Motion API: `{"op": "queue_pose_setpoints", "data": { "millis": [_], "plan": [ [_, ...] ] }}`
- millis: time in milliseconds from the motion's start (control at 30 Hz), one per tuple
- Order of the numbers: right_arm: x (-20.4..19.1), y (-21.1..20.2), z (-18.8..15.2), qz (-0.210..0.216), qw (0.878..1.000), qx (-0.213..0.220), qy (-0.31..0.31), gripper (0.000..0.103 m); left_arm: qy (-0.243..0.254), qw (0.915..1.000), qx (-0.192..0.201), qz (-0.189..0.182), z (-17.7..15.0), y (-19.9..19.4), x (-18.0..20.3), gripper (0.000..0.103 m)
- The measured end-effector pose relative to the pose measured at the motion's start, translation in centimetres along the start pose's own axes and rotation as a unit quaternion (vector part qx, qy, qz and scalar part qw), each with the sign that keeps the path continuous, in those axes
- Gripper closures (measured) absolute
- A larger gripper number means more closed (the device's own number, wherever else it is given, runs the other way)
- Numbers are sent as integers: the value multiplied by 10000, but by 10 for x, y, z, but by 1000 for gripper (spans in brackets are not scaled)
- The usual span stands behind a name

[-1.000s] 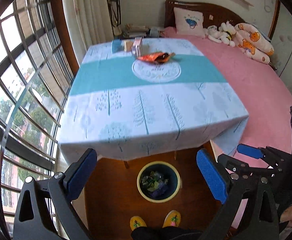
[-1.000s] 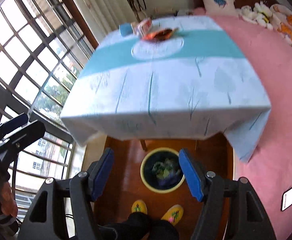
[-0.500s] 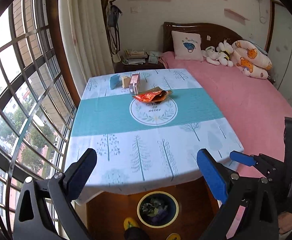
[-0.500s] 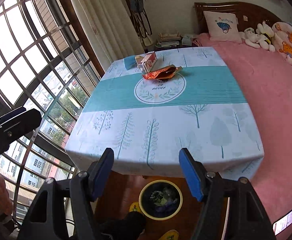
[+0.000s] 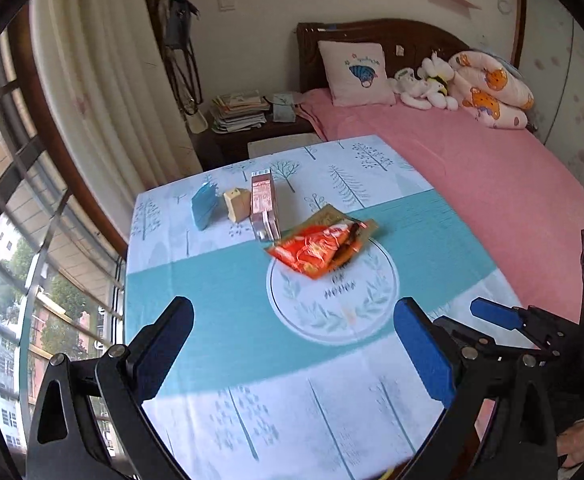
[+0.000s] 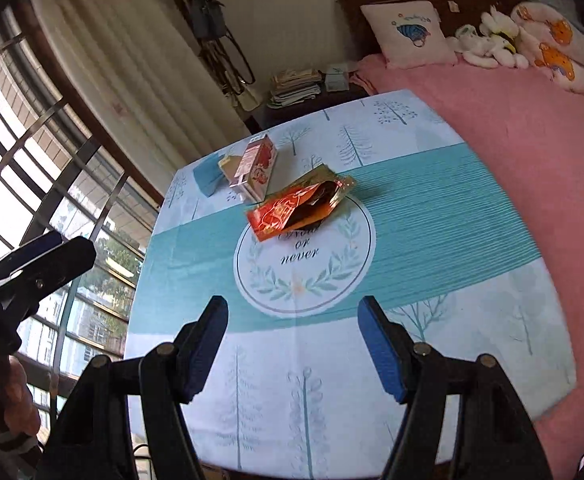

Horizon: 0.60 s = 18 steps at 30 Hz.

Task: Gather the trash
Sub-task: 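Grasp the pink milk carton with the left tool while the right tool grasps the red snack bag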

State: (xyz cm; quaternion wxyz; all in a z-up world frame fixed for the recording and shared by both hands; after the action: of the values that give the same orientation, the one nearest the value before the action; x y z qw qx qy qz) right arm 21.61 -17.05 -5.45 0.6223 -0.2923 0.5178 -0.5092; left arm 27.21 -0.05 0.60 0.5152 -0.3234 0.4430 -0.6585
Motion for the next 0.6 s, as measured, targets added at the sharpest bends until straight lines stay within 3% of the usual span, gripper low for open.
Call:
{"op": "queue_pose_setpoints", "data": {
  "millis": [300, 600],
  "plan": [
    [27, 95, 89, 421, 9914, -218, 1217, 35, 248, 9986, -444, -144, 101, 124, -51, 4],
    [41, 153, 139, 311, 9847, -276, 1690, 35, -51, 9948, -862, -544, 138, 197, -68, 4]
  ]
}}
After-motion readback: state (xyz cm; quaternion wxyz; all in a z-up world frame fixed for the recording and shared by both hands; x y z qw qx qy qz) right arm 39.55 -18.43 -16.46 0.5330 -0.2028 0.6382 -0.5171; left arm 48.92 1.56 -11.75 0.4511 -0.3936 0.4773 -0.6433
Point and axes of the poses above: each gripper's, at about its wrist camera, not at the fingertips, and y roughly the way its jaws point, x to its right, z to its top, the point moved 1 cm from there along y, roughly the way its jaws point, and after that the axes turned 15 degrees about -x, right-handed, at the moved point
